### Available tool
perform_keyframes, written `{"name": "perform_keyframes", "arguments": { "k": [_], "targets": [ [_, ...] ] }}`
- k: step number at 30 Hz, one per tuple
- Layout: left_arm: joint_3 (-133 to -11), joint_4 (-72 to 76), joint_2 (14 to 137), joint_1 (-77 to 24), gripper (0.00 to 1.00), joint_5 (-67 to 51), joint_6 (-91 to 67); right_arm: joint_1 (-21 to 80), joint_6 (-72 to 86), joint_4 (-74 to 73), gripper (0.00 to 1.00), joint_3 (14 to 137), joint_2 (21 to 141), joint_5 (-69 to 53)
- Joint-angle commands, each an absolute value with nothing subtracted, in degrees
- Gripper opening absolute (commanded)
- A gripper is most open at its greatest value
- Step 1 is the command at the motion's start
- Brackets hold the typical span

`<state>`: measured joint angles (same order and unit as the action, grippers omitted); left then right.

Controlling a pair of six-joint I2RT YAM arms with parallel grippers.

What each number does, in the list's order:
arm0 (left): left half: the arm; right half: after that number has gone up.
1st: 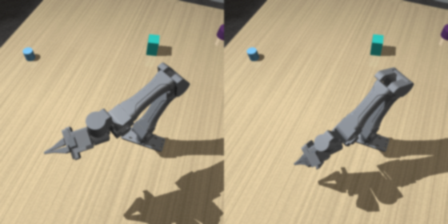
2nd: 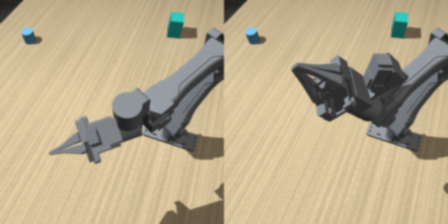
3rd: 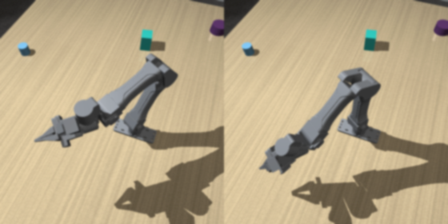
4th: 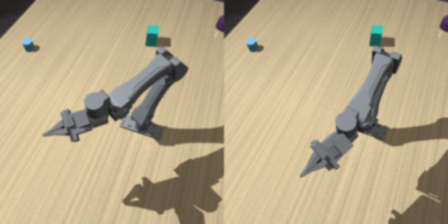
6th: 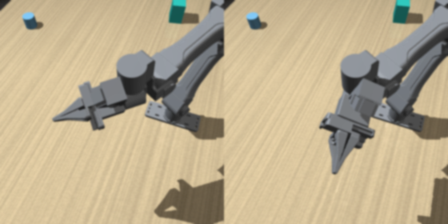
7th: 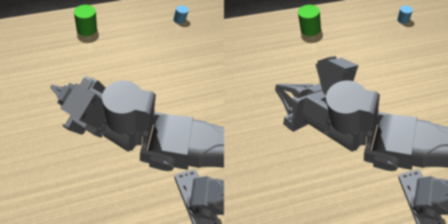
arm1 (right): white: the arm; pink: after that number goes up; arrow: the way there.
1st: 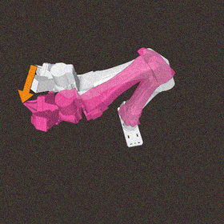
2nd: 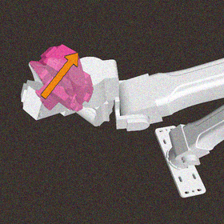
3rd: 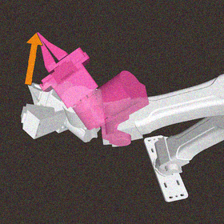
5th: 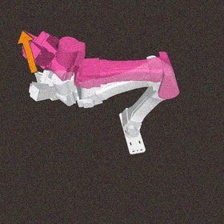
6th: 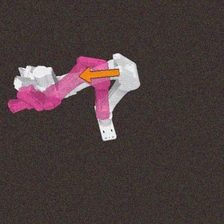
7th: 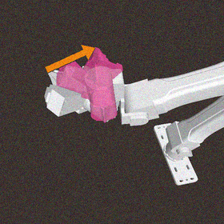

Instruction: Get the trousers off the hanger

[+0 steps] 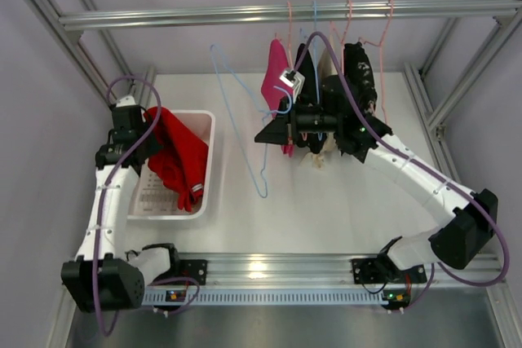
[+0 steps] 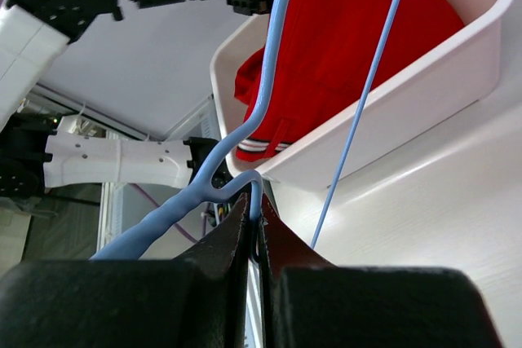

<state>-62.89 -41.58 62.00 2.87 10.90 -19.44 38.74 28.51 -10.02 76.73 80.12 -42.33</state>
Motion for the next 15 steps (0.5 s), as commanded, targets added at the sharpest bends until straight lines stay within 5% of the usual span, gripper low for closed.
{"name": "perform_keyframes", "arguments": {
  "k": [1,9,12,15],
  "targets": [
    [-59.3,-35.6,67.0,5.3,0.00,7.5,-13.5,38.0,27.8,-9.8,0.00,76.0,76.9,-43.2],
    [-55.4,-37.2,68.1,7.4,0.00,7.7,-7.8,37.9,27.4,-10.3,0.00,76.1,75.9,-43.2],
    [-57.5,-41.1,64.8,8.3,0.21,3.3,-4.1,37.9,27.3,-10.5,0.00,76.1,75.5,-43.2],
    [-60.4,-44.7,58.4,8.5,0.54,0.4,-0.5,37.8,27.3,-10.5,0.00,75.7,75.0,-43.1]
  ]
}}
